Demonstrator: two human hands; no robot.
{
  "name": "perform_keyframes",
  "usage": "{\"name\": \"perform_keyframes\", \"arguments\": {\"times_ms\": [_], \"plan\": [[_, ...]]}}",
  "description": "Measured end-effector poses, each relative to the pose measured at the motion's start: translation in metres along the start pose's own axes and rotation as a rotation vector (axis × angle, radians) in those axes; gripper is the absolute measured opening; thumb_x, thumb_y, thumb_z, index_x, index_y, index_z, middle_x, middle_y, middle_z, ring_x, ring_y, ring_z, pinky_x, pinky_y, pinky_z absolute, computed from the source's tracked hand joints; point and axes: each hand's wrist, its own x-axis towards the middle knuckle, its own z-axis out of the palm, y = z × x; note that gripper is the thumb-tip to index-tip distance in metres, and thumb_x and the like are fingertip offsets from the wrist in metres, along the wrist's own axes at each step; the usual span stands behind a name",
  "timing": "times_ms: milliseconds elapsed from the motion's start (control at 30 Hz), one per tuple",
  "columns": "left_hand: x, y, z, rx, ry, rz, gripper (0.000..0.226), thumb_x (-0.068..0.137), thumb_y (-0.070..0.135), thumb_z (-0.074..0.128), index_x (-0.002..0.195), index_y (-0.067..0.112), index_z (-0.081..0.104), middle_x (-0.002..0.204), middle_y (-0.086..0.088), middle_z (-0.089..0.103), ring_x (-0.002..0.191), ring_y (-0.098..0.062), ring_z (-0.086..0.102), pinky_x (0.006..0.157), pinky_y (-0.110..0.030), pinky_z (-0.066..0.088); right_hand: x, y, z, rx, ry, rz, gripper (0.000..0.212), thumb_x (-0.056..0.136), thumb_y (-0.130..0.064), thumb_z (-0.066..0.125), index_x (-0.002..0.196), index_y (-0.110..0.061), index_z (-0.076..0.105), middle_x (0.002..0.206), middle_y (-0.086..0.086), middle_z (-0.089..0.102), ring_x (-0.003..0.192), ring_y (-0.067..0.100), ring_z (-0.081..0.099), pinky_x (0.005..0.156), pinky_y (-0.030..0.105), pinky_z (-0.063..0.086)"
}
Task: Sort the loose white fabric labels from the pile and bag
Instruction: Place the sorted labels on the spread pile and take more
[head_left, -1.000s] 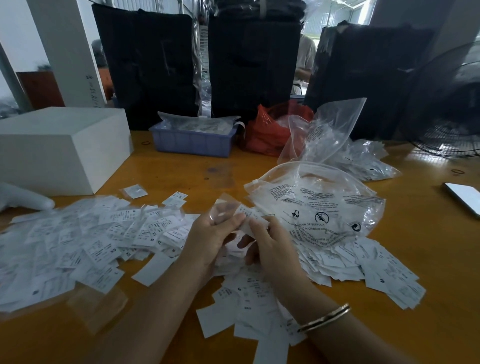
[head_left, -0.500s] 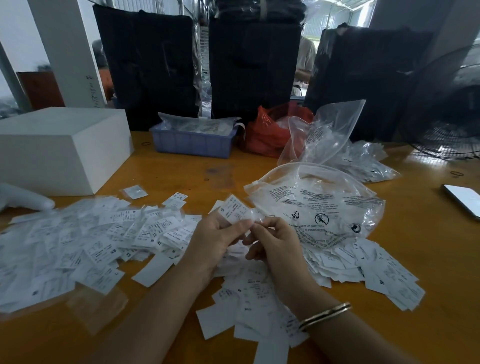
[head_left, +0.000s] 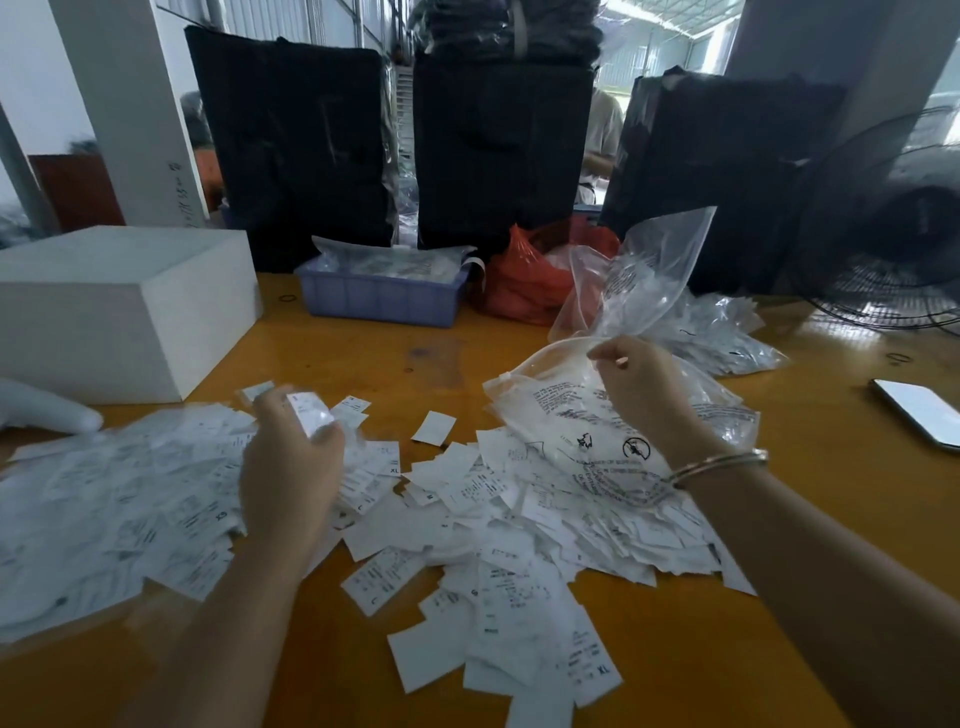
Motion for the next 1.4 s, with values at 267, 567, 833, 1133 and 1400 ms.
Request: {"name": "perform_keyframes", "arguments": {"times_ms": [267,567,833,1133,1400], "plan": [[0.003,-0.012,0.003,0.590,-0.017,0.056,0.073,0.081,0.027,0.071,0.141,0.013,0.031,0.140,-0.020,0.039,0.124,-0.037,0.037,0.097,-0.050,0.035,0.019,0.060,0.007,-0.671,-0.400,0.069,0.024,0.092,-0.024,0.046,0.079,-0.010,0.061,0.088,0.006,0.062,0.079,0.021,0.058,0.073,0.030,0.046],[-0.021,0.008,0.014,0.226,-0.155,0.536,0.035,0.086,0.020,0.065,0.120,0.020,0.060,0.124,-0.002,0.058,0.122,-0.026,0.040,0.091,-0.035,0.030,0.014,0.057,0.004,-0.369,-0.094,0.059,0.023,0.089,-0.016,0.057,0.071,-0.006,0.068,0.066,0.005,0.062,0.056,0.016,0.053,0.056,0.029,0.046],[-0.035,0.022,0.014,-0.137,-0.443,0.447,0.020,0.092,0.030,0.057,0.111,0.036,0.058,0.117,0.016,0.055,0.112,-0.003,0.046,0.087,-0.014,0.033,-0.009,0.016,-0.014,0.100,0.084,-0.059,0.012,0.090,-0.024,0.062,0.084,-0.016,0.068,0.072,-0.002,0.068,0.062,0.013,0.063,0.055,0.020,0.046],[-0.048,0.036,0.015,-0.449,-0.807,0.185,0.062,0.066,0.083,0.042,0.097,0.035,0.066,0.087,0.032,0.066,0.093,0.006,0.060,0.068,-0.004,0.042,-0.083,-0.030,0.031,0.879,-0.583,0.194,0.009,0.088,-0.015,0.062,0.087,-0.009,0.055,0.076,0.009,0.073,0.057,0.015,0.065,0.053,0.020,0.047],[-0.041,0.027,0.016,-0.372,-0.783,0.144,0.023,0.078,0.048,0.067,0.088,0.027,0.070,0.077,0.020,0.069,0.071,0.008,0.060,0.058,-0.005,0.042,-0.087,-0.028,0.051,0.964,-0.462,0.275,0.015,0.092,-0.013,0.060,0.080,-0.012,0.050,0.066,0.009,0.070,0.050,0.014,0.062,0.038,0.016,0.036]]}}
